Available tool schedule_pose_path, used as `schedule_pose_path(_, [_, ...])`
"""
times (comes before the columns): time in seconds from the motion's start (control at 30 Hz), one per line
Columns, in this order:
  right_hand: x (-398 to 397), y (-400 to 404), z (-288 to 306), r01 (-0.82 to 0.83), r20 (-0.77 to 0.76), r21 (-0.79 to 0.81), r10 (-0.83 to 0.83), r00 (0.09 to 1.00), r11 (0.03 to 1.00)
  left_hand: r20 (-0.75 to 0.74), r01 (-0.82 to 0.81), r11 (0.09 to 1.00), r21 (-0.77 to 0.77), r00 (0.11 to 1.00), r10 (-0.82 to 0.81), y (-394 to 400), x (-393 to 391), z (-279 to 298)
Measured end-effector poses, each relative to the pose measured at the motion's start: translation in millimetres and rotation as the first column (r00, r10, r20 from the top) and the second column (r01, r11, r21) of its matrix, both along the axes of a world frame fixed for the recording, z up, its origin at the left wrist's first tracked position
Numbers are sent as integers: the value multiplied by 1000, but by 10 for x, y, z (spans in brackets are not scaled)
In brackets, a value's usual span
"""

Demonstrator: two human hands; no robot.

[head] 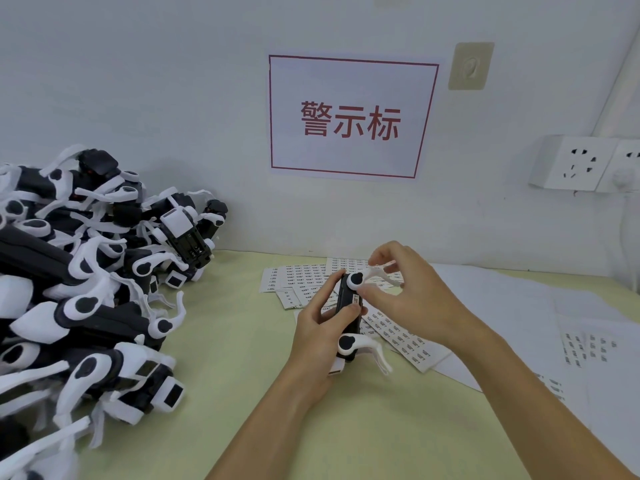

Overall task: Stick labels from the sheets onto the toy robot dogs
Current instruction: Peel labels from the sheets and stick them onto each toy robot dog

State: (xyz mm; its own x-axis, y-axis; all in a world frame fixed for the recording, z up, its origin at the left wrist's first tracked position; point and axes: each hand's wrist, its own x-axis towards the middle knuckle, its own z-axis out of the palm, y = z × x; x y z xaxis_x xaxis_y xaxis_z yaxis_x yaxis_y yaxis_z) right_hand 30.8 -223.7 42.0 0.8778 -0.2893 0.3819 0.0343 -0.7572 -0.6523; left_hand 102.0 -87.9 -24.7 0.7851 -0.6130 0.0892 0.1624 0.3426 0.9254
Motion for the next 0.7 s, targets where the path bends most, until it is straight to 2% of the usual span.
schedule_pose_path(0.13, [3, 25, -43, -5, -133, 176, 29, 991, 984, 0, 45, 997, -56, 999, -45, 1, 15, -20])
schedule_pose_path(0.3, [39, 25, -61, -30, -111, 459, 91, 990, 888, 21, 77, 994, -84, 997, -75, -5, 18, -46])
schedule_pose_path(0.43, [24, 22, -38, -106, -113, 490, 184, 976, 865, 13, 61, 994, -88, 998, -60, -9, 24, -38])
schedule_pose_path(0.57, [11, -6, -33, -119, -110, 518, 204, 973, 847, -4, 52, 995, -90, 999, -53, -13, 31, -43])
schedule_pose_path(0.7, [6, -4, -59, -149, -88, 475, 215, 973, 867, 2, 59, 994, -95, 998, -59, -10, 35, -53])
